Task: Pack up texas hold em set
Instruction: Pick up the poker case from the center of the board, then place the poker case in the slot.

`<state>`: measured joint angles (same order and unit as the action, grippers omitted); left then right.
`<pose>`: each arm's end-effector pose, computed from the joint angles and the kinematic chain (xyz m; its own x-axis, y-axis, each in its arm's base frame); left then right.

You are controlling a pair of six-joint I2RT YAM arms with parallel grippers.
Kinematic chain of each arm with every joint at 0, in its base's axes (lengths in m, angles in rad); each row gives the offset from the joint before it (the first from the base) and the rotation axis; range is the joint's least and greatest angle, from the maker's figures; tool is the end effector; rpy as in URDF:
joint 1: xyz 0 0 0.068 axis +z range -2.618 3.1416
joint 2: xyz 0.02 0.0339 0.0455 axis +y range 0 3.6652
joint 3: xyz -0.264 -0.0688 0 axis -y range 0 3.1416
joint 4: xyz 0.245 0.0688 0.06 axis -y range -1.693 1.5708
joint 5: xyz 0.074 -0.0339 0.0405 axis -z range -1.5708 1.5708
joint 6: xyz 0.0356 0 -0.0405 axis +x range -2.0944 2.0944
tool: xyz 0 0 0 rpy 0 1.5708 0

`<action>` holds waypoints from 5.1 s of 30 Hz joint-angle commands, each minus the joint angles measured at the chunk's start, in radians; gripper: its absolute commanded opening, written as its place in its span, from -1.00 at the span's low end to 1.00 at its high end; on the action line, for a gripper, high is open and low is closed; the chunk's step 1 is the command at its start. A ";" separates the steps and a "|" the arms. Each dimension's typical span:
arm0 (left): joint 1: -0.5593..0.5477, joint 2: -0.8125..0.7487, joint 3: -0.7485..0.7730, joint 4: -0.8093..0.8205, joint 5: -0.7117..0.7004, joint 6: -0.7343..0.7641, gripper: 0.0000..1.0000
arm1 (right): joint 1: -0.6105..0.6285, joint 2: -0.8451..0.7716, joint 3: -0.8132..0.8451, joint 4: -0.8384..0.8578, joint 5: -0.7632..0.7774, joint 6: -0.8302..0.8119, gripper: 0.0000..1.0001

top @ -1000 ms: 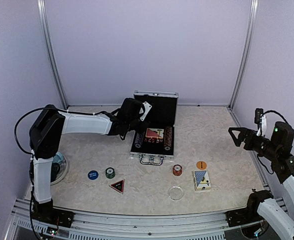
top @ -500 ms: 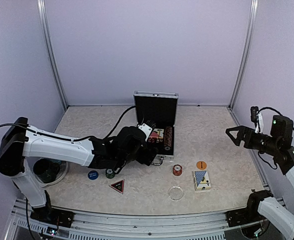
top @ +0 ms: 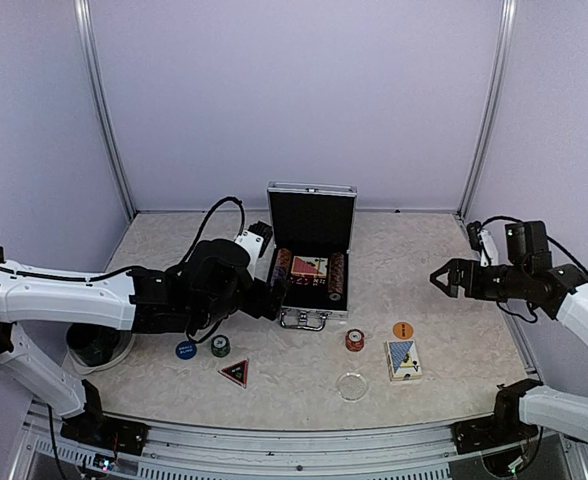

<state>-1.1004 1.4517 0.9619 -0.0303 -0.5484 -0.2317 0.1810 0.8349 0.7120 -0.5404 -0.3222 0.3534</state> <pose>0.1632 -0.2801 0.2614 -0.3468 0.2497 -0.9041 0.4891 0.8706 0.0529 0.1733 0.0432 0.2723 -0.7123 0.2034 -0.6718 -0.1809 0.8716 0.4556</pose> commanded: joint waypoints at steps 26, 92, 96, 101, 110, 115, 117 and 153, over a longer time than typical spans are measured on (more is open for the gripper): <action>0.012 -0.037 -0.061 -0.037 -0.015 -0.072 0.98 | 0.516 0.438 0.038 -0.057 0.454 0.164 0.98; 0.030 -0.027 -0.083 -0.053 0.062 -0.206 0.98 | 0.667 0.952 0.639 0.473 0.268 -0.546 -0.10; 0.028 -0.044 -0.086 -0.071 0.053 -0.226 0.98 | 0.667 1.044 0.666 0.528 0.272 -0.597 -0.09; 0.023 -0.057 -0.088 -0.089 0.048 -0.242 0.98 | 0.667 1.124 0.680 0.585 0.268 -0.674 -0.08; 0.013 -0.079 -0.104 -0.105 0.028 -0.266 0.98 | 0.657 1.237 0.730 0.584 0.210 -0.759 -0.03; 0.008 -0.070 -0.097 -0.114 0.024 -0.270 0.98 | 0.642 1.269 0.753 0.557 0.158 -0.779 0.02; 0.008 -0.068 -0.099 -0.108 0.025 -0.269 0.98 | 0.638 1.272 0.752 0.547 0.139 -0.785 0.04; 0.006 0.061 -0.041 -0.061 0.055 -0.245 0.98 | 0.547 1.138 0.646 0.398 -0.133 -0.715 0.96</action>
<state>-1.0901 1.4986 0.8913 -0.1177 -0.4976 -0.4858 0.7185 2.0857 1.3998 -0.1360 -0.4122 -0.3950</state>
